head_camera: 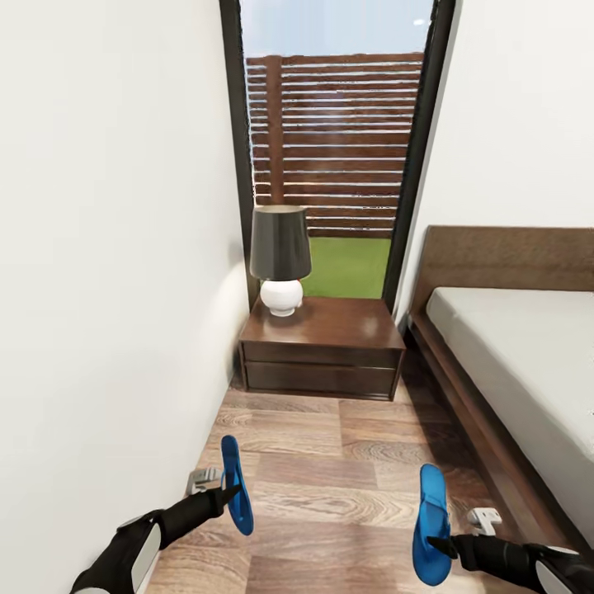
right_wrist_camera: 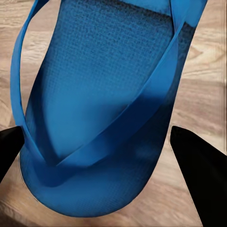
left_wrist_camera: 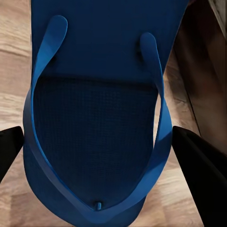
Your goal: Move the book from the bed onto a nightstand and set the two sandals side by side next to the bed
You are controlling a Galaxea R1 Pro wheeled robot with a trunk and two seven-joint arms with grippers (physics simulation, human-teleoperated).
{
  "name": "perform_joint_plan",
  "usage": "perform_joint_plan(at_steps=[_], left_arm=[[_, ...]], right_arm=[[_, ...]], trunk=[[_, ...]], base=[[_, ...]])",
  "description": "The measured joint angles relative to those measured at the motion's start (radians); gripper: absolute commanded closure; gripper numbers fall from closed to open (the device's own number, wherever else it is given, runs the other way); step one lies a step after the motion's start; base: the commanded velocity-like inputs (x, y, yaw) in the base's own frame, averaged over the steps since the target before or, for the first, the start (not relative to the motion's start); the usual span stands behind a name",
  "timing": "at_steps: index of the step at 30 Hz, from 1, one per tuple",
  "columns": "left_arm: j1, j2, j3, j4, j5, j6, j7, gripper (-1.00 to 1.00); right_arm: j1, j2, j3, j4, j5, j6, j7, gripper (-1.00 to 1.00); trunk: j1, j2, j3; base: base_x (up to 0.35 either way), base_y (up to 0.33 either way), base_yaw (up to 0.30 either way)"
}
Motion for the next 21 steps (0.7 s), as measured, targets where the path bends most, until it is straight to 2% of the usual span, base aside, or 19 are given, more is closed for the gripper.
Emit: perform_joint_plan(at_steps=[7, 13, 21], left_arm=[[0.0, 0.0, 0.0, 0.013, 0.001, 0.0, 0.0, 1.0], [0.0, 0.0, -0.001, 0.037, 0.0, -0.005, 0.0, 1.0], [0.0, 0.003, -0.001, 0.081, -0.001, -0.01, 0.001, 1.0]], right_arm=[[0.0, 0.006, 0.001, 0.032, -0.001, -0.008, 0.002, 1.0], [0.0, 0.007, 0.003, 0.038, -0.001, -0.102, 0.003, 1.0], [0.0, 0.008, 0.003, 0.064, 0.0, -0.116, 0.003, 1.0]], trunk=[[-0.003, 0.002, 0.027], [-0.006, 0.003, 0.05], [-0.009, 0.005, 0.081]], base=[[0.0, 0.0, 0.0], [0.0, 0.0, 0.0], [0.0, 0.0, 0.0]])
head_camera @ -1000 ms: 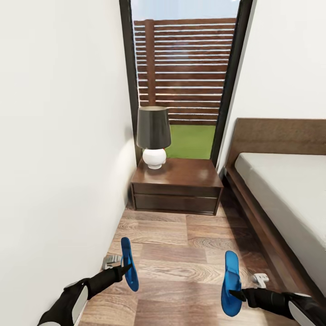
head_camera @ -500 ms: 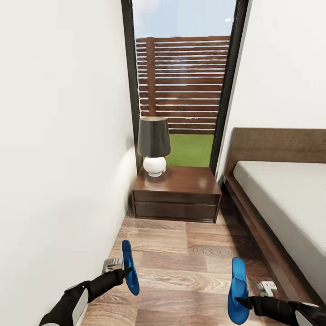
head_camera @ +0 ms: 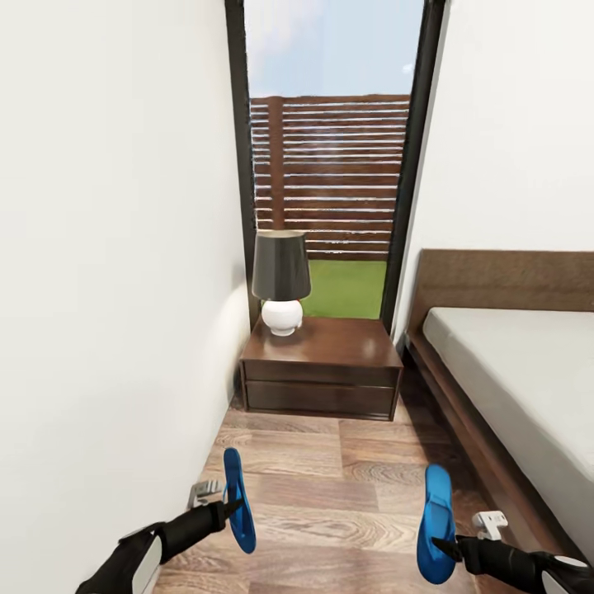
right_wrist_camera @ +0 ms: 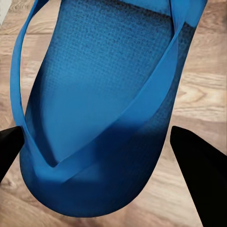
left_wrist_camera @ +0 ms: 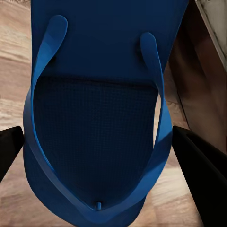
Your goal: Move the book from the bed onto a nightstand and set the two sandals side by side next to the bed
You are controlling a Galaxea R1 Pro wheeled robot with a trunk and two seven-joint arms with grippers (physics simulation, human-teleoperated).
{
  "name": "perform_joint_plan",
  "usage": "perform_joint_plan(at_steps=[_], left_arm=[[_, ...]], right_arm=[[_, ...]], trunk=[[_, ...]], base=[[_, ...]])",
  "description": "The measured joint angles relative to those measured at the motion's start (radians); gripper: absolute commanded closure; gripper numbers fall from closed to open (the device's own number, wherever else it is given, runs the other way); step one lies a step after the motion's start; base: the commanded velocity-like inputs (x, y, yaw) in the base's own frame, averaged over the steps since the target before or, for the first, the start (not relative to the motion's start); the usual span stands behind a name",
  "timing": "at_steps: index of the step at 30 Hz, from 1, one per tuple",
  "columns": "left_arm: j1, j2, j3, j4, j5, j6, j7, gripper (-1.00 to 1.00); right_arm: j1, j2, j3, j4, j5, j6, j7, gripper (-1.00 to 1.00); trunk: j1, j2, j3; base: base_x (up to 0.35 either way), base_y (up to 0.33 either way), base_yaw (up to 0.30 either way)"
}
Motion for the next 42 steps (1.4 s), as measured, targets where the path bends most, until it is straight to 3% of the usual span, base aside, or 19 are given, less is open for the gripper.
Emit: perform_joint_plan(at_steps=[5, 13, 42], left_arm=[[0.0, 0.02, 0.0, 0.003, 0.0, 0.0, -0.001, 1.0], [0.0, 0.022, 0.0, 0.004, 0.0, 0.0, -0.003, 1.0], [0.0, 0.018, -0.001, 0.021, 0.001, 0.0, -0.003, 1.0]], right_arm=[[0.0, 0.0, 0.001, 0.003, 0.0, 0.0, -0.003, 1.0], [0.0, 0.0, 0.003, 0.046, 0.0, -0.006, -0.003, 1.0], [0.0, 0.0, 0.003, 0.049, 0.0, -0.006, -0.003, 1.0]], trunk=[[-0.002, 0.001, 0.019], [-0.006, 0.004, 0.05], [-0.117, 0.207, 0.141]], base=[[0.0, 0.0, 0.0], [0.0, 0.0, 0.0], [0.0, 0.0, 0.0]])
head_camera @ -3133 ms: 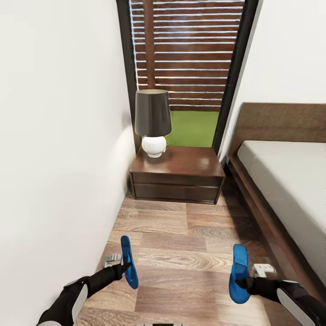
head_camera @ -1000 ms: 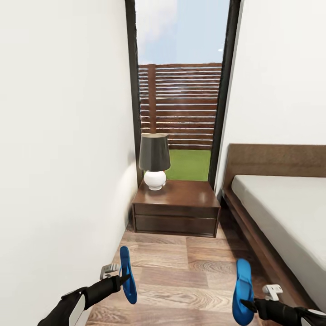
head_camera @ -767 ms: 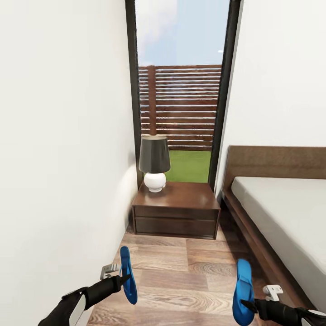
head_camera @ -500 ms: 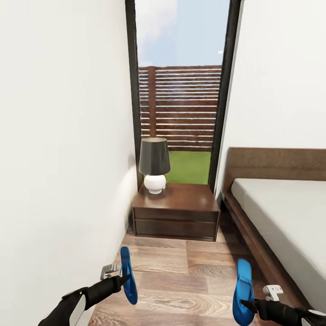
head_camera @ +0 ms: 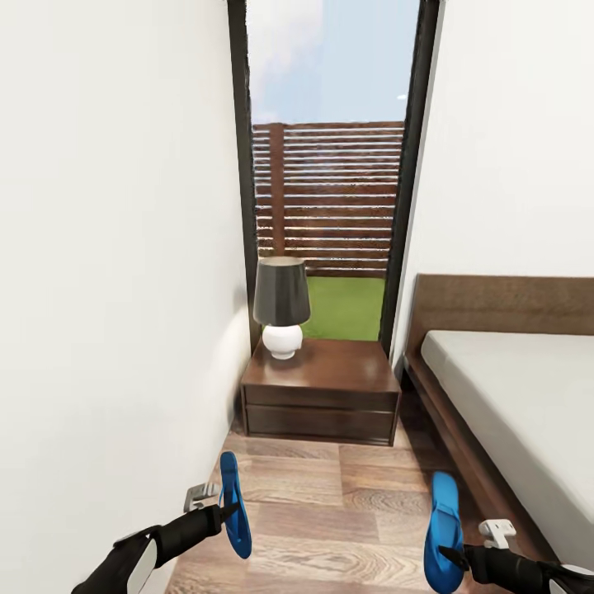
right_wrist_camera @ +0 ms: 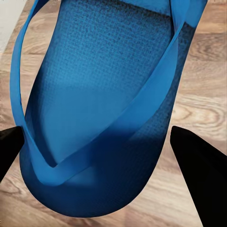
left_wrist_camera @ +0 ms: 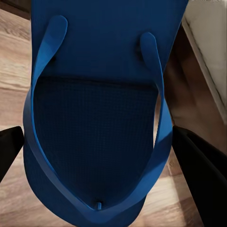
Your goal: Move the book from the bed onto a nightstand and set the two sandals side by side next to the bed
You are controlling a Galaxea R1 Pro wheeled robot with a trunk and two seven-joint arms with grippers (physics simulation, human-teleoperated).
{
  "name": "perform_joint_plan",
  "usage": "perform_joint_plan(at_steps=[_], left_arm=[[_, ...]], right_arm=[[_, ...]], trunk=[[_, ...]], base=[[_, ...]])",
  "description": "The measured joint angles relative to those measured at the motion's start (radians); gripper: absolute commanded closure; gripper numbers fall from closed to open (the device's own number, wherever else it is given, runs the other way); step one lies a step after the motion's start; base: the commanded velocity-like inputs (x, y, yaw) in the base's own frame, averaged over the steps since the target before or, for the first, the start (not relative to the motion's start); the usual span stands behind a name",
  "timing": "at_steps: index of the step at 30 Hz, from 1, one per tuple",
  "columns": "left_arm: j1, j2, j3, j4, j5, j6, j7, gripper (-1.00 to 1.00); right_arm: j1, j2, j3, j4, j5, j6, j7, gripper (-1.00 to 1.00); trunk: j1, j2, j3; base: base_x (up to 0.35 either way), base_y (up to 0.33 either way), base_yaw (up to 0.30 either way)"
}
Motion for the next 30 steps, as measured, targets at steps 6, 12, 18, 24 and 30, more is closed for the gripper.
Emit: perform_joint_plan(at_steps=[6, 12, 18, 24, 30], left_arm=[[0.0, 0.0, -0.001, 0.001, 0.001, 0.0, 0.001, 1.0], [0.0, -0.001, -0.001, 0.011, 0.0, 0.0, 0.002, 1.0], [0.0, -0.001, -0.001, 0.013, 0.0, 0.0, 0.002, 1.0], [0.0, -0.002, -0.001, 0.013, 0.0, 0.0, 0.002, 1.0], [0.0, -0.002, -0.001, 0.013, -0.001, 0.0, 0.002, 1.0]], right_arm=[[0.0, 0.0, 0.0, 0.0, 0.0, 0.0, -0.001, 1.0], [0.0, 0.0, 0.0, 0.0, 0.0, 0.0, -0.001, 1.0], [0.0, 0.0, 0.0, 0.0, 0.0, 0.0, 0.0, 1.0], [0.0, 0.0, 0.0, 0.0, 0.0, 0.0, -0.001, 1.0], [0.0, 0.0, 0.0, 0.0, 0.0, 0.001, -0.001, 1.0]], trunk=[[-0.023, 0.042, 0.019], [-0.046, 0.084, 0.038], [-0.069, 0.126, 0.056], [-0.092, 0.168, 0.075], [-0.115, 0.21, 0.094]], base=[[0.0, 0.0, 0.0], [0.0, 0.0, 0.0], [0.0, 0.0, 0.0], [0.0, 0.0, -0.031], [0.0, 0.0, -0.21]])
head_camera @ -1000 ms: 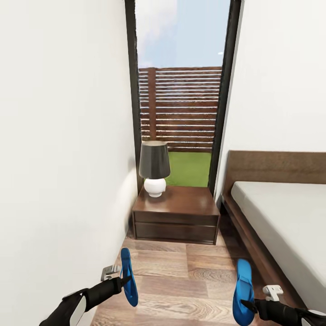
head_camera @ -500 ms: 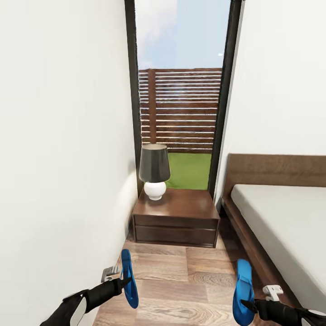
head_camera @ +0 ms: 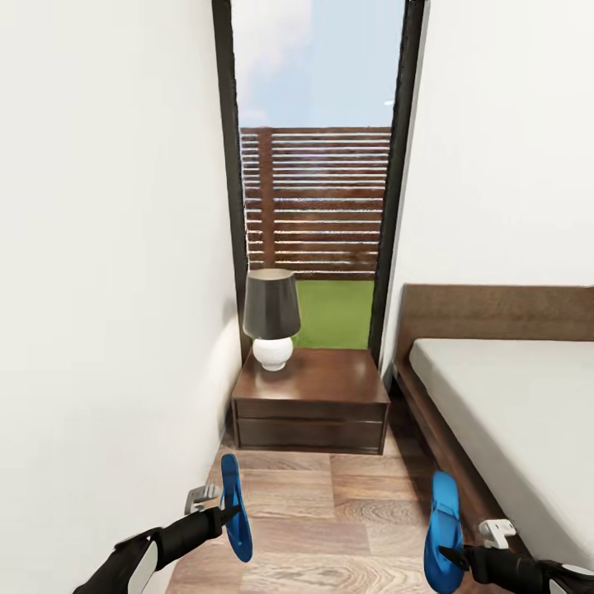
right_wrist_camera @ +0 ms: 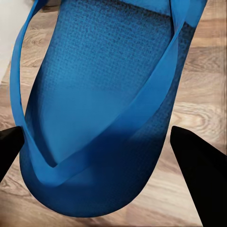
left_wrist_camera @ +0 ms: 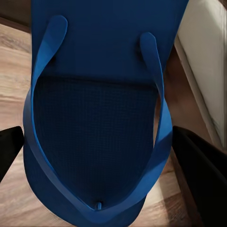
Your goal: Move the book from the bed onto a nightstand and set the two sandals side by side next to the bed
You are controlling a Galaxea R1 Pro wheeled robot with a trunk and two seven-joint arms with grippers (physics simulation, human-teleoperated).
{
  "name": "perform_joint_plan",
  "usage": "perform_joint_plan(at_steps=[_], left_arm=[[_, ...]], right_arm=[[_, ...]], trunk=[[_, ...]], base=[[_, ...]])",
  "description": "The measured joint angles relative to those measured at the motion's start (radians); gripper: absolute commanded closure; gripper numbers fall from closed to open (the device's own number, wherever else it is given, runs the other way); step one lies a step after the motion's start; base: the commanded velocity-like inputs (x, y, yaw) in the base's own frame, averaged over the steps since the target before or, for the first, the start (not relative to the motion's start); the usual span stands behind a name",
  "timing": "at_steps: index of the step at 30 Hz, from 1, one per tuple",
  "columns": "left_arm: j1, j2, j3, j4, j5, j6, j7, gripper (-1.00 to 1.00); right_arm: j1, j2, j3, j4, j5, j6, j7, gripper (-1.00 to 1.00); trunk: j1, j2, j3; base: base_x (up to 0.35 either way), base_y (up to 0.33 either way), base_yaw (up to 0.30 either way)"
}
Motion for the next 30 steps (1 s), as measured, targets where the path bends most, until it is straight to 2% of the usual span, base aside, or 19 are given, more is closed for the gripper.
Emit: perform_joint_plan(at_steps=[20, 30], left_arm=[[0.0, 0.0, 0.0, 0.0, 0.0, 0.0, 0.0, 1.0], [0.0, -0.003, 0.0, 0.0, 0.0, -0.02, 0.0, 1.0]], right_arm=[[0.0, 0.005, 0.001, 0.001, 0.0, -0.001, -0.003, 1.0], [0.0, 0.029, 0.0, 0.001, 0.0, -0.007, 0.0, 1.0]], trunk=[[-0.077, 0.14, 0.063], [-0.081, 0.147, 0.066]], base=[[0.0, 0.0, -0.009], [0.0, 0.0, 0.0]])
